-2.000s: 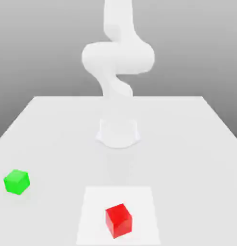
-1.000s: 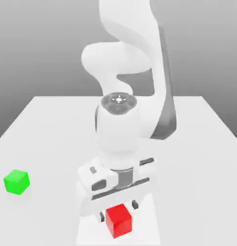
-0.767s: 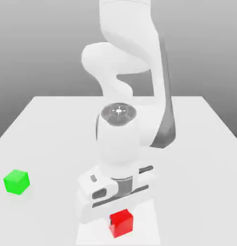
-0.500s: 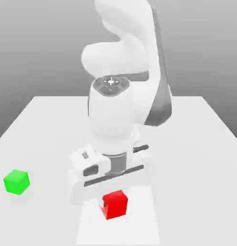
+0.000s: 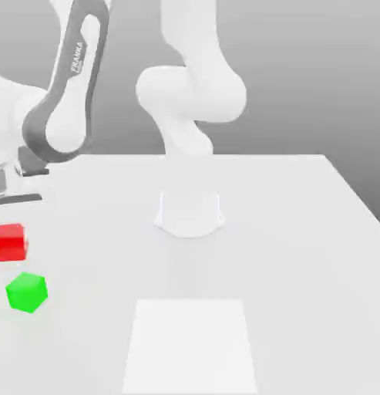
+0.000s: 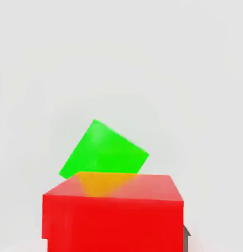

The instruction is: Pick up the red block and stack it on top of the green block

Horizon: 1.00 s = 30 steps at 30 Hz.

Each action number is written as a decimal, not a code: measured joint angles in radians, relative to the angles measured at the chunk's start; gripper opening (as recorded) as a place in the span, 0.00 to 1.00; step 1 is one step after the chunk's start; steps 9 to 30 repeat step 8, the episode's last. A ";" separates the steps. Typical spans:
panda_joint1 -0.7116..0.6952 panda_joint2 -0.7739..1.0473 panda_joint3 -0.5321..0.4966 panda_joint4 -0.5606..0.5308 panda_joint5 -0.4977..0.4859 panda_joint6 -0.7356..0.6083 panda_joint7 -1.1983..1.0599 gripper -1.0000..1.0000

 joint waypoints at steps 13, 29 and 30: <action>-0.028 0.083 0.045 0.004 0.082 0.071 -0.060 1.00; -0.028 0.083 0.045 0.004 0.082 0.071 -0.060 1.00; -0.028 0.083 0.045 0.004 0.082 0.071 -0.060 1.00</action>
